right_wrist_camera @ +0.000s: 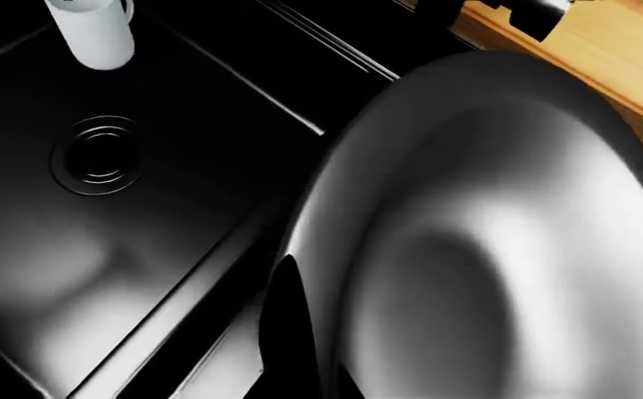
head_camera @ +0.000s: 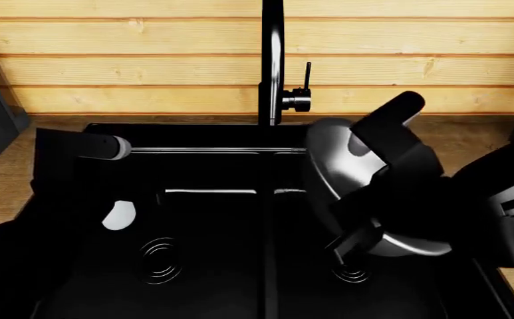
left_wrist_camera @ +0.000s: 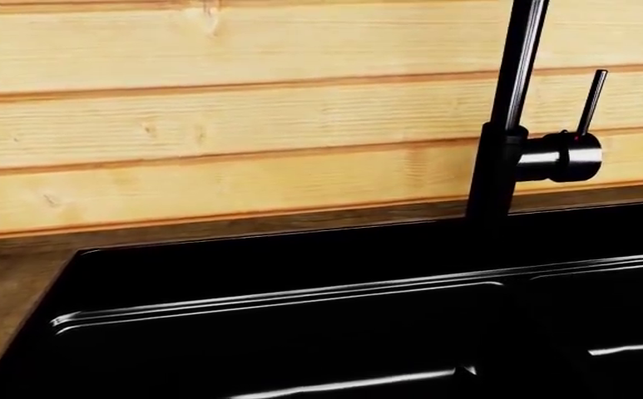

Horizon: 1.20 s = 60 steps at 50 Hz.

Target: Pick the cup and bowl from the sink and place them on the counter for drying.

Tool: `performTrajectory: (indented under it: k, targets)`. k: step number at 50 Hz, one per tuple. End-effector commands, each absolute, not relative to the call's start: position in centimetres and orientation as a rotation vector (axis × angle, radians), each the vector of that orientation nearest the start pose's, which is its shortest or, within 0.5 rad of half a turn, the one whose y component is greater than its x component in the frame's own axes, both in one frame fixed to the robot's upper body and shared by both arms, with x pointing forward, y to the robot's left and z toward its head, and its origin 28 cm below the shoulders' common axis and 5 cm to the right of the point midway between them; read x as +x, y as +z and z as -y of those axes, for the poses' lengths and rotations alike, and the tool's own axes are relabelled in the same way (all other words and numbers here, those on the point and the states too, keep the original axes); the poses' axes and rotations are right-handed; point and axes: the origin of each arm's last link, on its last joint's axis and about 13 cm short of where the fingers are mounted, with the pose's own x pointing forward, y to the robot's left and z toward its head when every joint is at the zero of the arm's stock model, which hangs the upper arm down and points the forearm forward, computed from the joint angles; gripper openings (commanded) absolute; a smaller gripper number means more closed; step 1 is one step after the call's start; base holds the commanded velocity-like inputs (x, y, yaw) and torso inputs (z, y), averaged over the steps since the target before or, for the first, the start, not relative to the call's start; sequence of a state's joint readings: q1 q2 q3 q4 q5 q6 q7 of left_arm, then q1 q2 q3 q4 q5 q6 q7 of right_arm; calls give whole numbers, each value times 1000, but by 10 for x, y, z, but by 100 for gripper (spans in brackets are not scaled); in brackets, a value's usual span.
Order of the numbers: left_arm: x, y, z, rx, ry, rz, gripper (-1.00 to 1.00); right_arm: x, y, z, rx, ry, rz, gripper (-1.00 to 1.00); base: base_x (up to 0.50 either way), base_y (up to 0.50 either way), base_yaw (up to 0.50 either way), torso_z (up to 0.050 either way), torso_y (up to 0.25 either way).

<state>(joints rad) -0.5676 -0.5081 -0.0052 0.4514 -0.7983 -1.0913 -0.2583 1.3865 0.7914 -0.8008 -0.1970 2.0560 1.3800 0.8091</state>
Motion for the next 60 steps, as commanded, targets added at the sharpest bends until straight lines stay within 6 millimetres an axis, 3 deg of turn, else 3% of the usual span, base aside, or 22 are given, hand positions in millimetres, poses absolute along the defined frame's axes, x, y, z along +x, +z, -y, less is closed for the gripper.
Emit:
performTrajectory:
  k: [1,14,25,42,48,55,60]
  targets:
    - [258,187,-271,9,-139,-149,100,218,293,140,-417,459,-676,-100,0,0,0,0,0]
    - [257,184,-273,-5,-141,-141,100,195,293,150,-447,363,-703,-100,0,0,0,0,1]
    - [259,181,-272,-10,-140,-146,100,184,311,160,-583,298,-743,-100,0,0,0,0,0]
    - [258,179,-274,-13,-137,-146,100,162,314,172,-584,245,-772,-100,0,0,0,0,1]
    - [257,177,-274,-14,-133,-147,100,132,300,183,-545,180,-818,-100,0,0,0,0,0]
    - [258,175,-275,-15,-135,-152,100,115,284,211,-592,-18,-915,-100,0,0,0,0,0]
    - [259,174,-275,-16,-137,-153,100,106,285,224,-547,-83,-915,-100,0,0,0,0,0]
